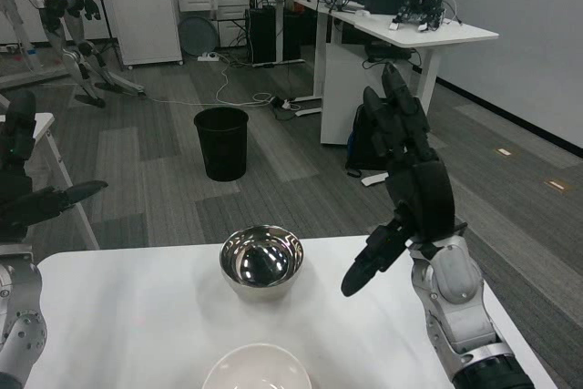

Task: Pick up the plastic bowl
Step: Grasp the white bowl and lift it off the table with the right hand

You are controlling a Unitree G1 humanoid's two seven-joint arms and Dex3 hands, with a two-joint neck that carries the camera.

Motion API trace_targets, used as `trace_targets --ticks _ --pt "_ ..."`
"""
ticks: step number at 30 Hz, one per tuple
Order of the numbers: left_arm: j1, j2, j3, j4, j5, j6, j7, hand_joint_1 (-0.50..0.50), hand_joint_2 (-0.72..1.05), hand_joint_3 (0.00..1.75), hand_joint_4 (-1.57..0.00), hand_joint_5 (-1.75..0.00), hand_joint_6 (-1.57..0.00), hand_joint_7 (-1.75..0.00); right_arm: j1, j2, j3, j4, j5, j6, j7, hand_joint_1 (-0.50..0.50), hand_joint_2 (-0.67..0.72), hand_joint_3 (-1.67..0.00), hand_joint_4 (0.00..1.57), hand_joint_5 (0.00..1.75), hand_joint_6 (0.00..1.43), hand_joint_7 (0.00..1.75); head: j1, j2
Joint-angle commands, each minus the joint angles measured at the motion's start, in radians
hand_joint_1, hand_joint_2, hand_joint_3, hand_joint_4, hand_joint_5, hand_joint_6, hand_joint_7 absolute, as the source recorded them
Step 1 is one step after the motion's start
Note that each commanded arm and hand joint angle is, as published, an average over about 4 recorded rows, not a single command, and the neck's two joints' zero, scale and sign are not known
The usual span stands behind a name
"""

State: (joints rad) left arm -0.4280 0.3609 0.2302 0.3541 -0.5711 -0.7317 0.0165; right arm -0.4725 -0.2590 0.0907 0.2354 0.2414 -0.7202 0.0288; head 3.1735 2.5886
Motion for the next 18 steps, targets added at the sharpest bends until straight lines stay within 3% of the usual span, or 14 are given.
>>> trace_targets --ticks 1,7,11,18 --pt "0.004 0.001 0.008 -0.003 -0.001 -0.005 0.003 -0.50 0.16 0.02 0.00 0.00 0.00 0.00 -0.014 0.001 -0.003 0.004 0.012 -0.011 0.005 -0.46 0.66 0.00 0.00 0.00 0.00 0.00 0.000 -0.004" --pt "0.004 0.001 0.008 0.001 -0.001 -0.005 0.003 -0.50 0.16 0.02 0.00 0.00 0.00 0.00 -0.013 -0.016 0.001 -0.024 -0.036 0.051 0.061 -0.46 0.47 0.00 0.00 0.00 0.00 0.00 -0.005 -0.059" --pt "0.004 0.002 0.004 0.017 0.000 -0.005 0.003 -0.50 0.16 0.04 0.00 0.00 0.00 0.00 -0.015 -0.072 0.065 -0.068 -0.108 0.137 0.080 -0.46 0.41 0.00 0.00 0.00 0.00 0.00 0.004 -0.150" --pt "-0.022 0.006 -0.025 0.107 -0.006 -0.005 -0.002 -0.50 0.16 0.04 0.00 0.00 0.00 0.00 -0.048 -0.144 0.226 -0.090 -0.168 0.158 0.088 -0.44 0.28 0.00 0.00 0.00 0.00 0.00 0.022 -0.247"
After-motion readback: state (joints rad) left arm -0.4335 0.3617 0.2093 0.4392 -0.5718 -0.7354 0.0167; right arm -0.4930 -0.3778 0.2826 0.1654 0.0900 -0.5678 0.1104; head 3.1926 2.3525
